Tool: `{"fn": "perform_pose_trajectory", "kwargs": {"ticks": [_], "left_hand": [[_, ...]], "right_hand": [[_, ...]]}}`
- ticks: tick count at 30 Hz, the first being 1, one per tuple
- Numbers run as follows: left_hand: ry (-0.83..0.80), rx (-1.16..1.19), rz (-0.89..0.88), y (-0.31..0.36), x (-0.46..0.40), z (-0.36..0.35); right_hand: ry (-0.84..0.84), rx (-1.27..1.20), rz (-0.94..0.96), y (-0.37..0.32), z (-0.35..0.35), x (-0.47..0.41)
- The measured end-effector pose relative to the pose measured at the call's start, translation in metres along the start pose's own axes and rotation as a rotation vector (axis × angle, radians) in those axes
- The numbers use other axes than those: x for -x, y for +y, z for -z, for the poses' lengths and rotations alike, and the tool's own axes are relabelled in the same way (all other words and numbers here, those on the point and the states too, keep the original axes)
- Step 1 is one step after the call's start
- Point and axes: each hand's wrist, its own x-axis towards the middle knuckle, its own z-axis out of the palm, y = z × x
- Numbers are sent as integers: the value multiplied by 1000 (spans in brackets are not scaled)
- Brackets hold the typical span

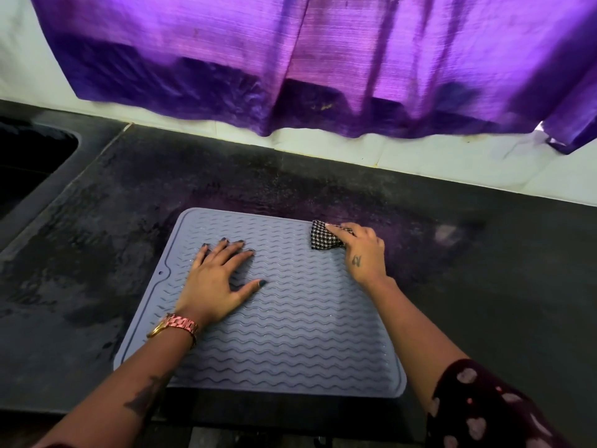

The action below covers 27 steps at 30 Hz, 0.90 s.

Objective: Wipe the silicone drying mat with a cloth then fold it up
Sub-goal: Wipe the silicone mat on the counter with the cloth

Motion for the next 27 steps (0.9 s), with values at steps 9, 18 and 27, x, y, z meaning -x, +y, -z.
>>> {"fn": "perform_pose_trajectory", "kwargs": {"ticks": [9,18,27], "left_hand": [[-5,5,0,1,0,1],[-2,2,2,3,0,3],[15,9,-8,2,1,1]], "right_hand": [[-30,79,-67,22,7,-7],[-6,33,-107,35,15,4],[119,-13,-104,11,25,42]]}}
